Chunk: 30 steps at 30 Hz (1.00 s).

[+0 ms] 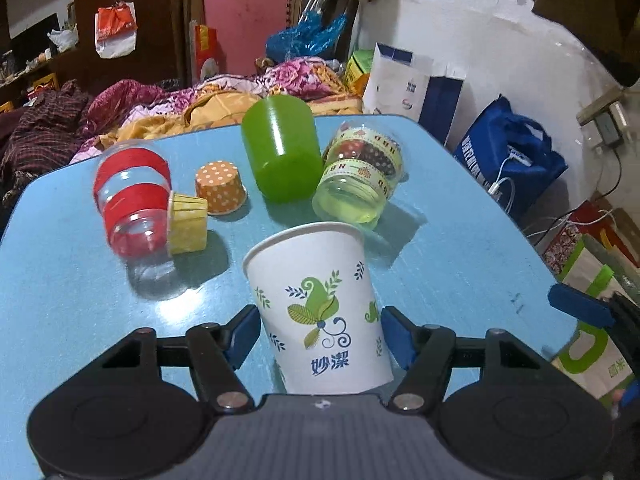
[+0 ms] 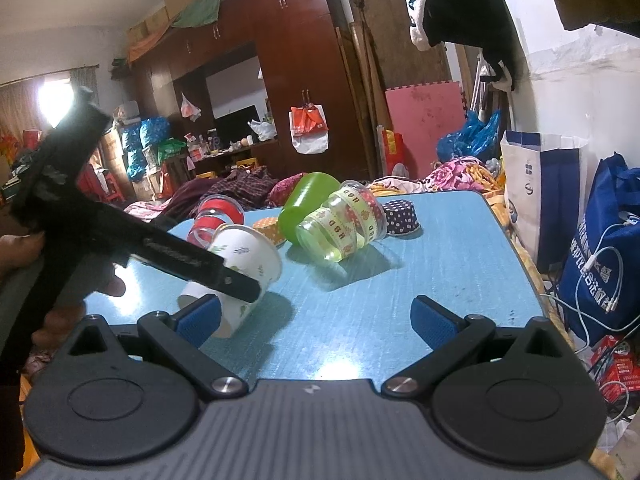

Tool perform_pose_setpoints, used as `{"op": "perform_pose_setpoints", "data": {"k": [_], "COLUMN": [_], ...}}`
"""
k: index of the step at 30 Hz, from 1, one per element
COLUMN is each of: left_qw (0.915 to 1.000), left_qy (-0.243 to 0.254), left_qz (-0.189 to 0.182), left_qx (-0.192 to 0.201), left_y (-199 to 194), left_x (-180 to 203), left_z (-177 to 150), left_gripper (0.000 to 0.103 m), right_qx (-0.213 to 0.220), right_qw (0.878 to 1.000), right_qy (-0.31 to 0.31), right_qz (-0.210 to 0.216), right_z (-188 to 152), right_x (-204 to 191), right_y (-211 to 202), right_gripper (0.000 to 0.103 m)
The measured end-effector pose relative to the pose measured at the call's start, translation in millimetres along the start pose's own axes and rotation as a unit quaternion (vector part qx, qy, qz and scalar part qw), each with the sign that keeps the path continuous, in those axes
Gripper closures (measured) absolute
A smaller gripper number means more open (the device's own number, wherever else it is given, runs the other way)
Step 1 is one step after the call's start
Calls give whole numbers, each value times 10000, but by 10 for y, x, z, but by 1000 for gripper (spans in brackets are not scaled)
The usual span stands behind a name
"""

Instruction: Flip cup upright

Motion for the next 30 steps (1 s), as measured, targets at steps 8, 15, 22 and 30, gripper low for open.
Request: {"op": "perform_pose_setpoints", "data": {"k": [8,15,22,30], "left_qw": [9999,9997,9990,9974], "left_qy": [133,109,118,-12], "left_qz": [-34,-153,-305,-352], "left_qx": [101,139,315,630], "left_y": [-130,-125,-212,-409], "left_x": [-17,-12,25,-154], "left_z": [-275,-370,-405,-491], "left_gripper": [33,36,27,25], "right_qx": [-113,-262,-326,-455], "right_qw": [9998,9985,9976,9955], "right_qy": [146,470,600,796], "right_qz": [-7,14,72,251], "right_z": [3,30,29,66], "right_x": [29,50,28,-33], "right_y": [66,157,205,285], "right_gripper": [1,1,1,1]}}
Point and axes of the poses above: each gripper's, at about its wrist camera, not at the fingertips, and y roughly the way its jaws point, x to its right, z to its top, the point moved 3 cm from there along y, roughly the way its jaws point, and after that the axes turned 2 degrees about -x, right-handed, at the moved point
